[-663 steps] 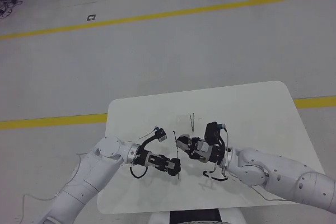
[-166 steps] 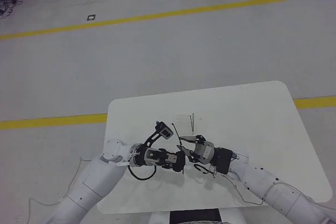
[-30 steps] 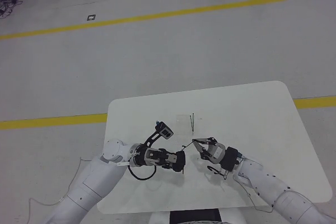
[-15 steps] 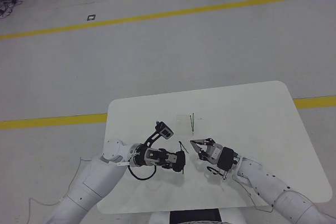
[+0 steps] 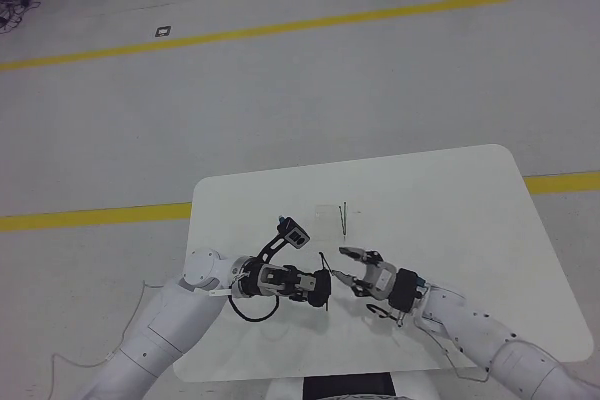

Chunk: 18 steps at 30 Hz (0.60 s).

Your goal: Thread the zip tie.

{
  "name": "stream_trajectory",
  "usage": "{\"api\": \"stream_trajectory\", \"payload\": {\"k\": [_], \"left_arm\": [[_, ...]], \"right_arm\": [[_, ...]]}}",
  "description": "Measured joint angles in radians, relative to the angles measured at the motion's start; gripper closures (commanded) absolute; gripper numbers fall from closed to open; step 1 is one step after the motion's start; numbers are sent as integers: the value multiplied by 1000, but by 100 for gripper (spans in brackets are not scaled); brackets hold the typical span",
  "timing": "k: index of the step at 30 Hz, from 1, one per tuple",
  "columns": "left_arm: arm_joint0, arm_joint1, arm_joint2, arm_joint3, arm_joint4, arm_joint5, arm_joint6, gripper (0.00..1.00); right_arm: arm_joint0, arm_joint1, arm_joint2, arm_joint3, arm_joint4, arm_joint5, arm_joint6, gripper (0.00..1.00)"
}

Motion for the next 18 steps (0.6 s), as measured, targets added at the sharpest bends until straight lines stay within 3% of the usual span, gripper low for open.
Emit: {"api": "stream_trajectory", "payload": {"k": [2, 18], "left_arm": [[0, 0, 0, 0, 0, 0, 0, 100], [0, 0, 0, 0, 0, 0, 0, 100]], "right_arm": [[11, 3, -16, 0, 11, 0, -3, 52], [96, 13, -129, -9, 77, 0, -68, 67]]}}
